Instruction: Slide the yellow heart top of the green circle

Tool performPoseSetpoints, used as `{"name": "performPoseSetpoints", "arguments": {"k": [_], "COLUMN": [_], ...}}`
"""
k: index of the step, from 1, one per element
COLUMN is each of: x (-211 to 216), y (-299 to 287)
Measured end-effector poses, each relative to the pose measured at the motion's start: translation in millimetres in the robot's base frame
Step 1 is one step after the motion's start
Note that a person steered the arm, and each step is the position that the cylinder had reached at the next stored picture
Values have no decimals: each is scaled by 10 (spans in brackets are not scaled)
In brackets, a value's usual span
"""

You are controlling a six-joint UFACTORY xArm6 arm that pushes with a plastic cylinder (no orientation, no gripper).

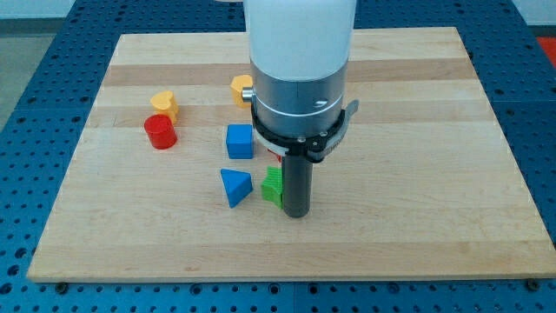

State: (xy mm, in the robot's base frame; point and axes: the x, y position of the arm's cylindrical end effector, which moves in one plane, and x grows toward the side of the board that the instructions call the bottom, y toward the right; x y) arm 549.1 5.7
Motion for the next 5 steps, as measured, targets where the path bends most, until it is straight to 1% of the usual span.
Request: {"name": "performPoseSetpoints", "arguments": {"k": [1,2,3,4,5], "x": [215,219,186,69,-303], "y": [-181,-672,-1287,-1817,-2098]}}
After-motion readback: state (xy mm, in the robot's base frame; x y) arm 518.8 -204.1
